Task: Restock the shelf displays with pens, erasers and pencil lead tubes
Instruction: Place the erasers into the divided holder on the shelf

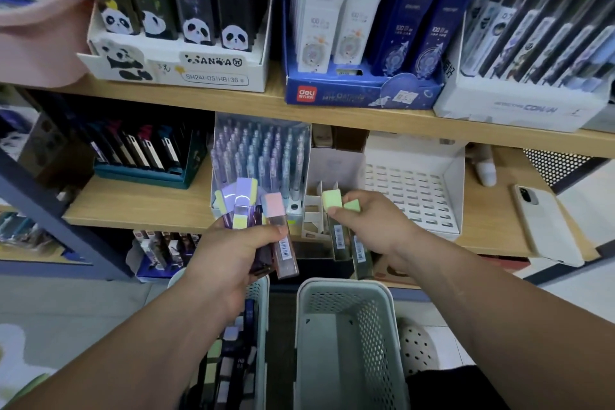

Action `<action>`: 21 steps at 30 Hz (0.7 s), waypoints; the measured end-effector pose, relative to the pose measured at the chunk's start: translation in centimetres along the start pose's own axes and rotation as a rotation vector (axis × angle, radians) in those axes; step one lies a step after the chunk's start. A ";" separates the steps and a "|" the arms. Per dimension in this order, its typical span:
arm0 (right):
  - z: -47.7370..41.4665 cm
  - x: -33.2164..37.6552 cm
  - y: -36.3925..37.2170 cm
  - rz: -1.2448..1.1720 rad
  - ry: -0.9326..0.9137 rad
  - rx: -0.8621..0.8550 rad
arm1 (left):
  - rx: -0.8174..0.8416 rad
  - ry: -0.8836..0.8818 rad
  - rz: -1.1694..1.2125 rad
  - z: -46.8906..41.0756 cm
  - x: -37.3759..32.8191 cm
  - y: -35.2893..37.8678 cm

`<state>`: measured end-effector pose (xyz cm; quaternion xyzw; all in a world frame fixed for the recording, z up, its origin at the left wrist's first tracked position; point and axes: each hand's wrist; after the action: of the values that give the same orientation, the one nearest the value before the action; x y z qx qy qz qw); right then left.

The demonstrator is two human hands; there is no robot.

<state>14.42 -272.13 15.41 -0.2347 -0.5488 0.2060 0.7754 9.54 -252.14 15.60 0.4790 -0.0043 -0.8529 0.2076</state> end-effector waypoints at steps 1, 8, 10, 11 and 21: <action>0.1 0.2 -0.4 -0.071 0.010 -0.003 | 0.007 -0.003 -0.012 0.1 0.1 0.0; 1.8 1.6 -0.8 -0.591 -0.043 0.178 | 0.144 -0.096 -0.007 1.1 0.7 0.7; 2.3 1.8 -0.3 -0.611 -0.053 0.230 | 0.164 -0.110 0.019 1.3 0.9 1.1; 2.5 1.8 0.0 -0.613 -0.047 0.239 | 0.177 -0.114 0.028 1.4 1.0 1.3; 2.0 1.3 1.2 -0.603 -0.024 0.131 | 0.130 -0.112 0.021 1.3 1.6 1.7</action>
<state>12.86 -270.13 16.25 -0.0084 -0.5884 0.0042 0.8085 8.31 -254.50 15.31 0.4429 -0.0763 -0.8740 0.1846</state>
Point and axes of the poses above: each hand's wrist, its own z-axis away from the middle knuckle, its own y-axis out of the palm, x = y × z, and after that the axes turned 6 degrees about -x, right-handed
